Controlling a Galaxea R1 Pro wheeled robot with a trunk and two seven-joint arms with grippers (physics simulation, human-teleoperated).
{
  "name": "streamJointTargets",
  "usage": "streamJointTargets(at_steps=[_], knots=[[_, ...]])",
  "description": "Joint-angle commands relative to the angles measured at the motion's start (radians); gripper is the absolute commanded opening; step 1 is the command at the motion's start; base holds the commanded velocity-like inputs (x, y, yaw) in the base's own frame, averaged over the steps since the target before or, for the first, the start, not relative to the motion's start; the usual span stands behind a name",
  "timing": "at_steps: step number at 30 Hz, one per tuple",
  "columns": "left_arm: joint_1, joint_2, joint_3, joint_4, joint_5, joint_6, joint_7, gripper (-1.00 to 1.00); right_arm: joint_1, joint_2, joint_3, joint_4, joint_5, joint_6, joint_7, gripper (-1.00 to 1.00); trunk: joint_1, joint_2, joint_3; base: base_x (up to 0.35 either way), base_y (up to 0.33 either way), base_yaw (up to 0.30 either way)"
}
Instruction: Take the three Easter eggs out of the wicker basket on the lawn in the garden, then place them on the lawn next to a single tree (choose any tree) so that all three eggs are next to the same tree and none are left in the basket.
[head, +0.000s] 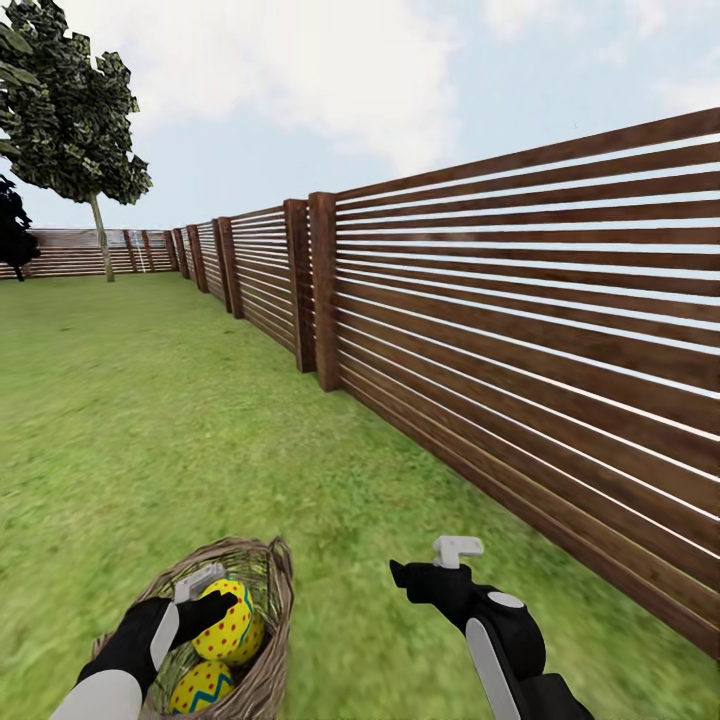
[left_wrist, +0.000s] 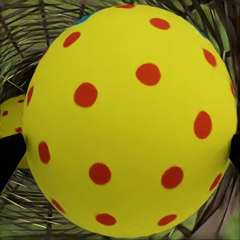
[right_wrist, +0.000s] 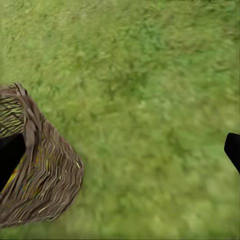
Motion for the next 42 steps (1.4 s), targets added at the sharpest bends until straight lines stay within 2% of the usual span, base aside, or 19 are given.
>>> streamJointTargets(at_steps=[1,31,37,42], knots=[[-0.001,-0.001,0.008,-0.002,-0.011,0.004,-0.008,-1.0,0.0,0.0,0.001,-0.001,-0.01,0.004,-0.009,1.0,-0.004,0.007,0.002,-0.015,0.0,0.0],[-0.001,-0.003,0.008,-0.006,-0.01,0.003,-0.009,-1.0,-0.001,0.0,0.001,0.0,-0.005,0.004,-0.009,1.0,-0.119,0.217,0.096,-0.02,0.0,0.0],[0.001,-0.005,0.006,-0.086,-0.01,0.006,-0.011,-1.0,-0.001,0.0,0.001,0.0,-0.005,0.004,-0.009,1.0,-0.142,0.259,0.115,0.0,0.0,0.0],[0.003,-0.006,0.006,-0.112,-0.01,0.007,-0.012,-1.0,-0.001,0.0,0.001,0.0,-0.005,0.004,-0.009,1.0,-0.161,0.294,0.131,-0.003,0.0,0.0]])
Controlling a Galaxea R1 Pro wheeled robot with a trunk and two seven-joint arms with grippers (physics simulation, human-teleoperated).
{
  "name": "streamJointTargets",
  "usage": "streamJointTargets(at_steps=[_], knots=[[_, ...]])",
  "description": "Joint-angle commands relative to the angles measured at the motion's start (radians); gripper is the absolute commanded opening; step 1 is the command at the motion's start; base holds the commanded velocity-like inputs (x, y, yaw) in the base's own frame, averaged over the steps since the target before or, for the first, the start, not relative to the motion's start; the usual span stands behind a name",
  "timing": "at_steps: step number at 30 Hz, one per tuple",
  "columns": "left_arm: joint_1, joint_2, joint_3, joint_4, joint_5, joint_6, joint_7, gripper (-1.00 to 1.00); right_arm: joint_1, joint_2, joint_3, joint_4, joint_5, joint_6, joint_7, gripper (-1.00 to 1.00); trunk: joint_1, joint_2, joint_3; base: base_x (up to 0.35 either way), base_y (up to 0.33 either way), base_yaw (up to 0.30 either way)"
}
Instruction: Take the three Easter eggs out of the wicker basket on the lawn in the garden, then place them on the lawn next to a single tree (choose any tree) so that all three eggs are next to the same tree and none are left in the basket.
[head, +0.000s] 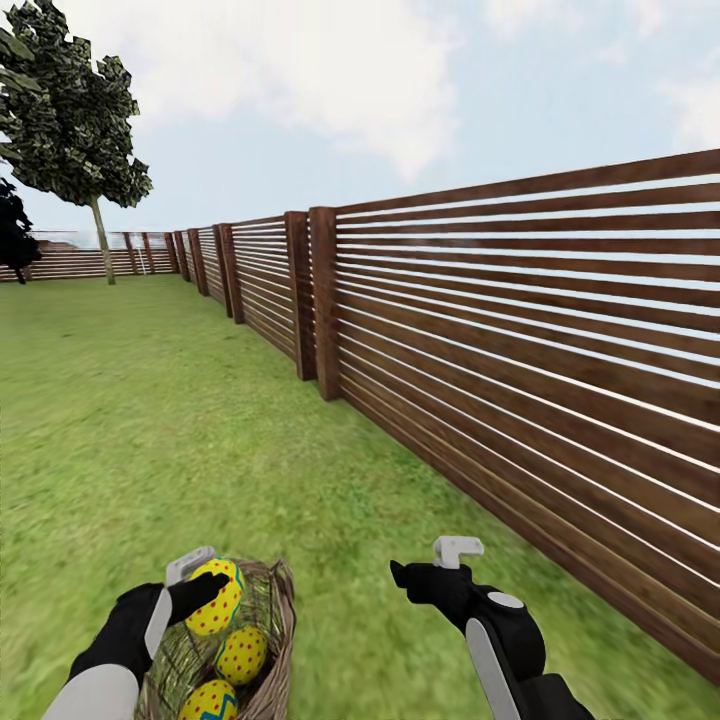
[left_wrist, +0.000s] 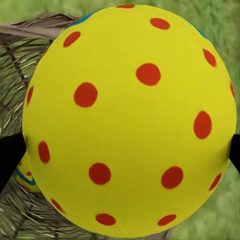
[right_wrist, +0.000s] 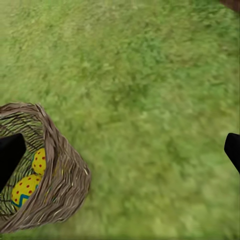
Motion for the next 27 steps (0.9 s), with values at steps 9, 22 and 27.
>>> streamJointTargets(at_steps=[9,22,27], knots=[[0.0,-0.002,0.006,-0.016,-0.011,0.004,-0.011,-1.0,-0.001,0.0,0.001,0.0,-0.013,0.005,-0.009,1.0,-0.035,0.063,0.027,-0.18,0.0,0.0],[0.173,-0.073,0.003,-0.341,-0.011,0.018,-0.017,-1.0,0.0,0.0,0.002,0.001,-0.011,0.004,-0.009,1.0,-0.085,0.154,0.068,-0.003,0.0,0.0],[0.27,-0.107,0.001,-0.513,0.023,0.018,-0.018,-1.0,-0.001,0.0,0.002,0.001,-0.011,0.004,-0.009,1.0,-0.104,0.189,0.084,0.0,0.0,0.0]])
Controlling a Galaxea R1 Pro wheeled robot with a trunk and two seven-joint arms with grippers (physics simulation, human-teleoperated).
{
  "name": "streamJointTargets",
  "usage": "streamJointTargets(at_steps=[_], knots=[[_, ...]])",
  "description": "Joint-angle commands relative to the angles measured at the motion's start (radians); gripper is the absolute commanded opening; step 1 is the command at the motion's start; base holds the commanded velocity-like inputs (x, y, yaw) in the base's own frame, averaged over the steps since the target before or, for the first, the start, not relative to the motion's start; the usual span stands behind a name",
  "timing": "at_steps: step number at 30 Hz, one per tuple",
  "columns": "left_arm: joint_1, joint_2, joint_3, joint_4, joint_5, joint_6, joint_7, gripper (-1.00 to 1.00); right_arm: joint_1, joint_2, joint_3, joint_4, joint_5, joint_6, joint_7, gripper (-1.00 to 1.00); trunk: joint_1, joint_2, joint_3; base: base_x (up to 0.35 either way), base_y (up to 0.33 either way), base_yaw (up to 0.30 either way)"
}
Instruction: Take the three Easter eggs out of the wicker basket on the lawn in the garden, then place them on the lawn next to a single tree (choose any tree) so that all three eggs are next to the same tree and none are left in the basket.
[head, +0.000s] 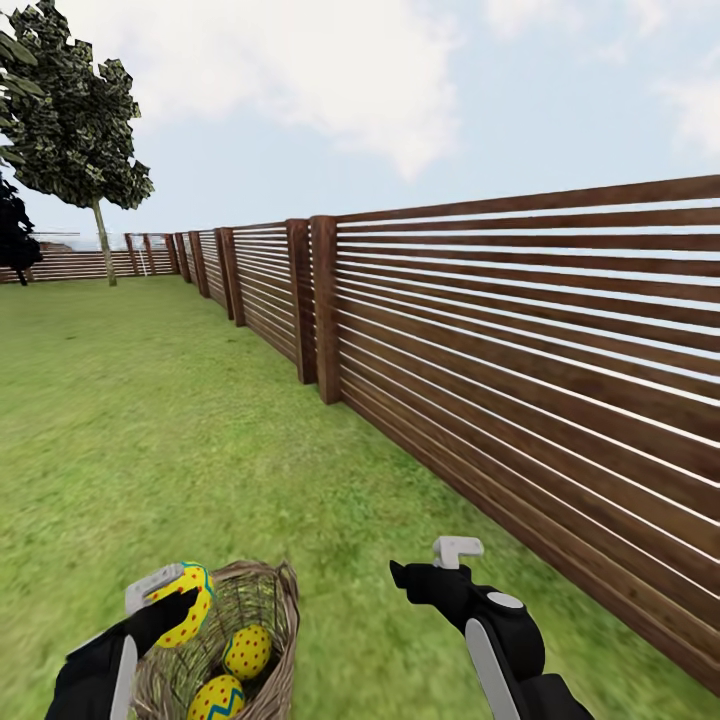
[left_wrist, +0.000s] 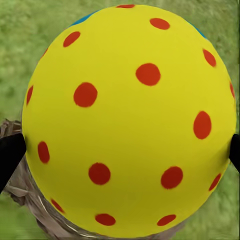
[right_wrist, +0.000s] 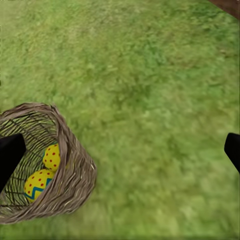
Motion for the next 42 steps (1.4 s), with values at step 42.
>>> streamJointTargets(at_steps=[42], knots=[[0.063,-0.014,0.004,-0.098,0.02,-0.014,-0.008,-1.0,-0.001,0.0,0.036,0.001,-0.006,0.005,-0.017,1.0,-0.012,0.021,0.008,-0.171,0.0,0.0]])
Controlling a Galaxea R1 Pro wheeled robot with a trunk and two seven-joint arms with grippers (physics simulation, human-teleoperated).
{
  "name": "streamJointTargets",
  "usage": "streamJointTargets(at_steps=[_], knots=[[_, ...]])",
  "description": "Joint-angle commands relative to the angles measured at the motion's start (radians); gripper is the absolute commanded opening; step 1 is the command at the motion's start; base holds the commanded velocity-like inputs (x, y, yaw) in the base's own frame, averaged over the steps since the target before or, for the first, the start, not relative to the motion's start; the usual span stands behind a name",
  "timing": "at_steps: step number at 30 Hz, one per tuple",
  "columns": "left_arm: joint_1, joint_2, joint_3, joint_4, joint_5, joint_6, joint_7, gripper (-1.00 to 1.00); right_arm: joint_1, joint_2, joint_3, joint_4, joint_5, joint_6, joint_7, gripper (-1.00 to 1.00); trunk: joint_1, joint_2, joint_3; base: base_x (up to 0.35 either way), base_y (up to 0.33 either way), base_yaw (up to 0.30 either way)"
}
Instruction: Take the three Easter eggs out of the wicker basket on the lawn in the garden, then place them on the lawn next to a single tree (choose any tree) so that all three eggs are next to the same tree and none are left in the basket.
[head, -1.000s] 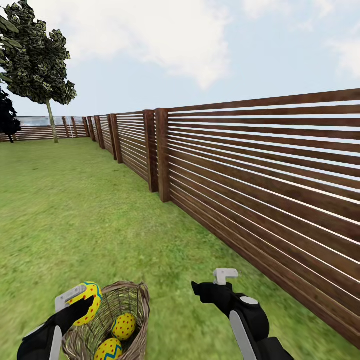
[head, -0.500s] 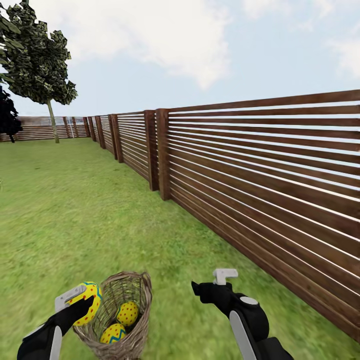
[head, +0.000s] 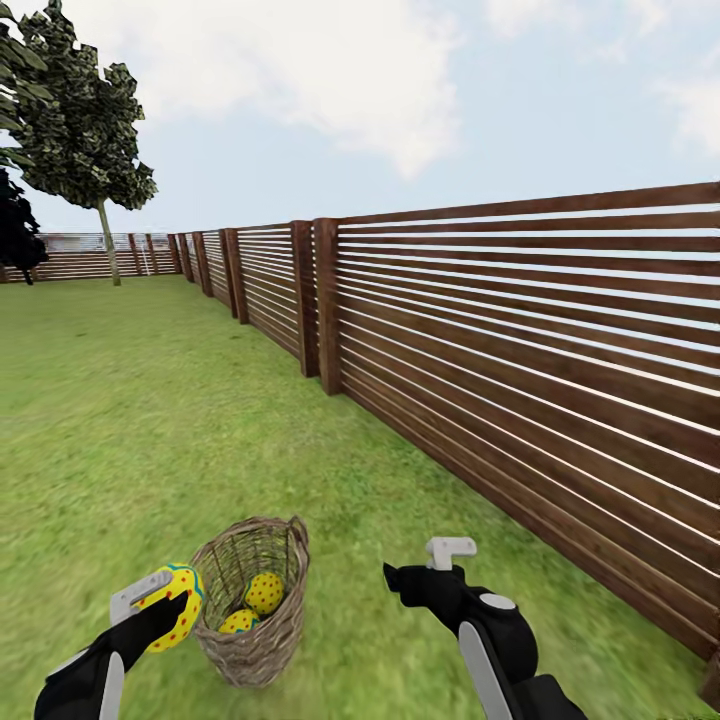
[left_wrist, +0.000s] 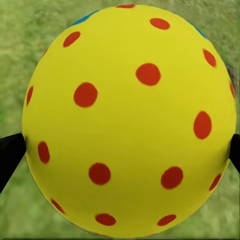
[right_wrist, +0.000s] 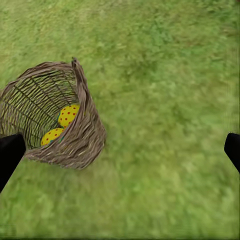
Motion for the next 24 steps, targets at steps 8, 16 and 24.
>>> streamJointTargets(at_steps=[8,16,24], knots=[[-0.001,0.0,0.004,0.028,-0.016,-0.006,-0.008,-1.0,-0.001,0.0,0.001,0.013,-0.009,0.003,-0.01,1.0,0.0,-0.001,-0.001,-0.122,0.0,0.002],[0.003,-0.001,0.004,0.099,-0.015,-0.116,-0.01,-1.0,-0.001,0.001,0.002,0.013,-0.01,0.004,-0.008,1.0,0.0,-0.001,-0.001,-0.25,0.0,0.237],[0.008,-0.001,0.004,0.141,-0.012,-0.187,-0.01,-1.0,-0.001,0.001,0.022,0.02,-0.01,0.004,-0.015,1.0,0.0,-0.001,-0.001,-0.184,0.002,0.289]])
